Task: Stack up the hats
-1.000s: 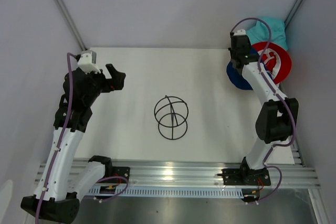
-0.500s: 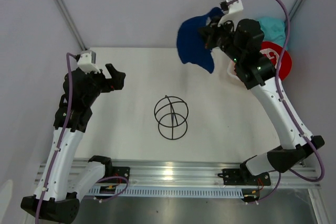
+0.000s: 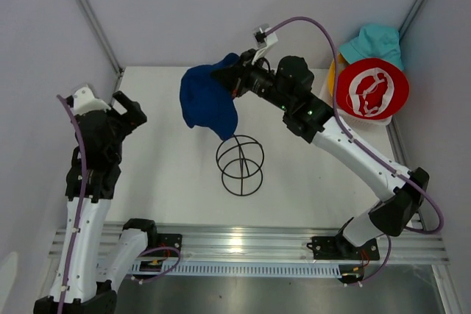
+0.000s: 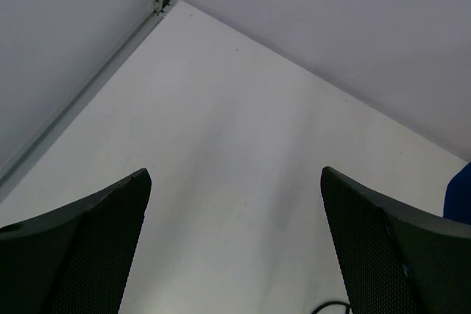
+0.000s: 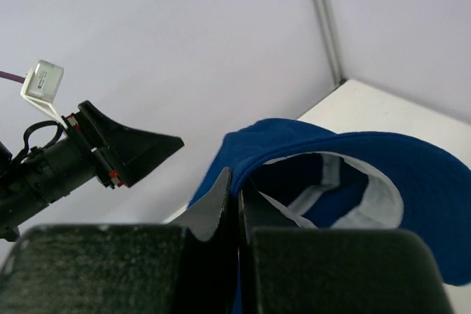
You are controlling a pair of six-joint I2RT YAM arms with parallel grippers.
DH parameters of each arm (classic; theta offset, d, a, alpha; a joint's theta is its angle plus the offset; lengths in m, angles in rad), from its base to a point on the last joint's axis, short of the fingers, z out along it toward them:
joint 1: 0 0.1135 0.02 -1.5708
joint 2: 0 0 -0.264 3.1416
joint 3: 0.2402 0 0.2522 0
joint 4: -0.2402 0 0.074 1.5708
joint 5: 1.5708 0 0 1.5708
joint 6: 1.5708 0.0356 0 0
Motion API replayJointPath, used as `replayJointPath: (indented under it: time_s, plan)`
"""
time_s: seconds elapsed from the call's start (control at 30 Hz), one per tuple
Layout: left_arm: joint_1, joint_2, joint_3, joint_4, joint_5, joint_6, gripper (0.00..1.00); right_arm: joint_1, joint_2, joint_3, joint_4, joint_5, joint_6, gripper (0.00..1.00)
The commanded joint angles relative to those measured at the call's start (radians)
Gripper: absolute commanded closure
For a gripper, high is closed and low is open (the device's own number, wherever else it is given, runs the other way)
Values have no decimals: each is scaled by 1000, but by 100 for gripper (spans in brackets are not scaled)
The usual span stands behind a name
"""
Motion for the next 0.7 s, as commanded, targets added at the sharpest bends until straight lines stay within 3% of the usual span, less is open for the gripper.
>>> replayJointPath:
  time_s: [0.0,0.37,0.67]
  plan:
    - [19,-34,32,-21,-154,-49,0,29,-55,-38,103,-9,112,100]
    - [33,-25,37,-26,-173,-41,1,49,-172,-248,120,-57,282,100]
    - [42,-24,32,-9,-116,-41,0,115,-173,-233,130,96,327,100]
